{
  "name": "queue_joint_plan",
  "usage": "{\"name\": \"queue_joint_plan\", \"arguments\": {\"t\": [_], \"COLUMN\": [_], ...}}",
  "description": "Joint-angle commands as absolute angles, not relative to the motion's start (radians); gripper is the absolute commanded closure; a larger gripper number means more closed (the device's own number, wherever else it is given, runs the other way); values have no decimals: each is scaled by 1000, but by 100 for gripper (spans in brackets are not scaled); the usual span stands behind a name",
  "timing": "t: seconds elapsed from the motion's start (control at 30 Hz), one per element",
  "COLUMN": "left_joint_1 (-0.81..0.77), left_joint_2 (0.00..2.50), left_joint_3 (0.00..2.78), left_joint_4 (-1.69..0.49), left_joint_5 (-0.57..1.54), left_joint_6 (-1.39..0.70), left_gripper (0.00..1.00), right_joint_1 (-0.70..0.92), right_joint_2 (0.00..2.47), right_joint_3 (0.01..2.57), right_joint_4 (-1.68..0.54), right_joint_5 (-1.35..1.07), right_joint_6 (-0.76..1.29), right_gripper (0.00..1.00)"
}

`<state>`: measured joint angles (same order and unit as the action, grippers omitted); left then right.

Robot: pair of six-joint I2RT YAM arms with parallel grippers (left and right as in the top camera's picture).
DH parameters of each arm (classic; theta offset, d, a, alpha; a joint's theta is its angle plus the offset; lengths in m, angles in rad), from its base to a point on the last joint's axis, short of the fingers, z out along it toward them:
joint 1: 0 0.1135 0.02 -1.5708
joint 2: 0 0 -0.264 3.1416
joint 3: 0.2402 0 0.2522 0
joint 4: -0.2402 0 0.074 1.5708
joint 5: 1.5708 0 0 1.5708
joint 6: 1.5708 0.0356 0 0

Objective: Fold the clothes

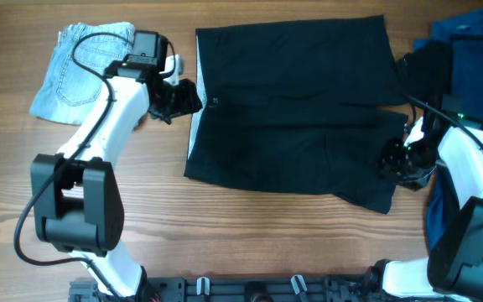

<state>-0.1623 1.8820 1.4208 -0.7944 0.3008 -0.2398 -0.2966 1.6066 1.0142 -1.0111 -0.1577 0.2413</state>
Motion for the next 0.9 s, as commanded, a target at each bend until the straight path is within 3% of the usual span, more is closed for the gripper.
{"name": "queue_joint_plan", "arguments": {"t": [0.0,0.13,0.3,0.7,0.77,0.83,0.87], "left_joint_1": [-238,-296,-268,-233,-231,-229,-224], "left_joint_2": [1900,1945,2009,2083,2083,2083,2083], "left_joint_3": [1412,1412,1412,1412,1412,1412,1412], "left_joint_4": [-658,-642,-636,-713,-716,-717,-715], "left_joint_5": [384,182,159,438,438,437,437], "left_joint_6": [-186,-186,-190,-190,-190,-190,-190], "left_gripper": [71,70,62,60,64,82,87], "right_joint_1": [-302,-302,-302,-302,-302,-302,-302], "right_joint_2": [1612,1612,1612,1612,1612,1612,1612], "right_joint_3": [1153,1187,1187,1187,1187,1187,1187], "right_joint_4": [-1016,-1011,-1008,-1006,-1005,-1006,-1006], "right_joint_5": [-189,-180,-173,-174,-174,-174,-174], "right_joint_6": [212,208,183,184,186,186,186], "right_gripper": [37,35,33,32,32,32,32]}}
